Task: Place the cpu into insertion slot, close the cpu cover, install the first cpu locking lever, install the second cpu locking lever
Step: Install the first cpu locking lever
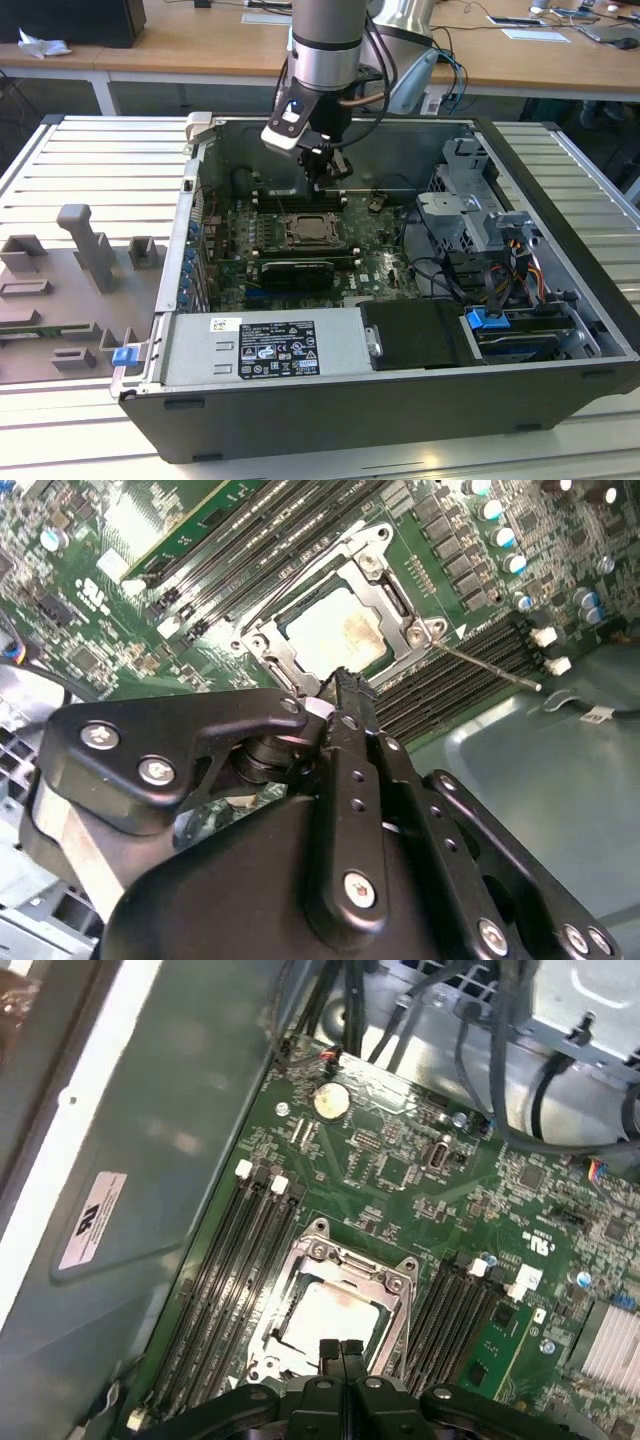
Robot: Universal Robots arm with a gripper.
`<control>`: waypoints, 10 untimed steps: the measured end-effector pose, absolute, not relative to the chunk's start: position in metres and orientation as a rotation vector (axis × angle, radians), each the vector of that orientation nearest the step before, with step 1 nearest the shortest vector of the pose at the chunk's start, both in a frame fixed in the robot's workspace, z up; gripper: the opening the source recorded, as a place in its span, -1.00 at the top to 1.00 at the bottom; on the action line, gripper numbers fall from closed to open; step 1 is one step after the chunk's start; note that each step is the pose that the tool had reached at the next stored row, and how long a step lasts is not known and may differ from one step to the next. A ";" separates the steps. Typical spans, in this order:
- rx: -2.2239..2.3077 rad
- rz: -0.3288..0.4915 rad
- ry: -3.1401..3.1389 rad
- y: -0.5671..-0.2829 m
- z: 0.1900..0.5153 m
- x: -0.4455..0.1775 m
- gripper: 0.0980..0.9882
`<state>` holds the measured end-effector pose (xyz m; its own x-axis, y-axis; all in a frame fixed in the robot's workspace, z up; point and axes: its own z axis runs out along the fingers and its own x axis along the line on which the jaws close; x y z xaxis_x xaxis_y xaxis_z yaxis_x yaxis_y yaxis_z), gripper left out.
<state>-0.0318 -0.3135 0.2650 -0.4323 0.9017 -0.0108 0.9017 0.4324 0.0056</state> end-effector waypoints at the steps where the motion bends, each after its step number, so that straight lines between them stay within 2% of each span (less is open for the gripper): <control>1: 1.632 -0.001 2.670 -0.313 0.265 -0.032 0.98; 10: 1.421 0.000 2.788 -0.313 0.265 -0.032 0.98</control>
<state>-0.0318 -0.3135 0.2651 -0.5876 0.8091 -0.0108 0.8091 0.5877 0.0056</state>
